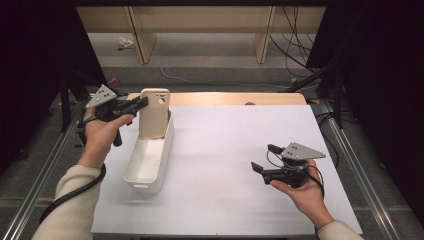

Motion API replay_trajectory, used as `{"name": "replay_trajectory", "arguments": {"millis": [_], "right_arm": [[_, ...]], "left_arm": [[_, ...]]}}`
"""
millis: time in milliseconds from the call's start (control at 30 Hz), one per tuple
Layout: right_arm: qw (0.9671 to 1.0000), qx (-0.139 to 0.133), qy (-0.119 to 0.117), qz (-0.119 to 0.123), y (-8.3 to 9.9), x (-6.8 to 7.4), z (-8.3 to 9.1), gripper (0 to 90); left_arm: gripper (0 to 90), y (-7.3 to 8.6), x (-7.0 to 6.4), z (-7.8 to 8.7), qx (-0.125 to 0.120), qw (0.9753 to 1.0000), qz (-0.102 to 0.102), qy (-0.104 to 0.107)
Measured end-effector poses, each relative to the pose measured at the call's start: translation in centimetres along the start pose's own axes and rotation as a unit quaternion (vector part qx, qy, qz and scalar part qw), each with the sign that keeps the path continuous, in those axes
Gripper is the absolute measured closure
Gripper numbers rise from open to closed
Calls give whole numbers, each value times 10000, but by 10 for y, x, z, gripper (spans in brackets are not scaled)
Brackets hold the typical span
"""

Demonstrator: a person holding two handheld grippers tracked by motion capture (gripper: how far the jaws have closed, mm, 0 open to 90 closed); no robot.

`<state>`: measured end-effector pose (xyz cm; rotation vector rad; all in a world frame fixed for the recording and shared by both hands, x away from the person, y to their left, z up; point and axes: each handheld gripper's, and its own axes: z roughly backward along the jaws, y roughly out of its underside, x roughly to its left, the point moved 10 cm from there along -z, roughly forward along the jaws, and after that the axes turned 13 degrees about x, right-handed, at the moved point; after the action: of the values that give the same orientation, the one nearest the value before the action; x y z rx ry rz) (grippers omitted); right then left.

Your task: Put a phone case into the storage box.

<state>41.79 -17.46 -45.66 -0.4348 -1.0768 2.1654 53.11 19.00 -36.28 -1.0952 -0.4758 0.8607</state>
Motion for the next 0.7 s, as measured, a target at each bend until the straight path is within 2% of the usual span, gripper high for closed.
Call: {"name": "replay_trajectory", "arguments": {"millis": [700], "right_arm": [[10000, -12, 12, -6, 0, -1, 0, 163]], "left_arm": [[810, 1, 16, -14, 68, 10000, 58, -8]]}}
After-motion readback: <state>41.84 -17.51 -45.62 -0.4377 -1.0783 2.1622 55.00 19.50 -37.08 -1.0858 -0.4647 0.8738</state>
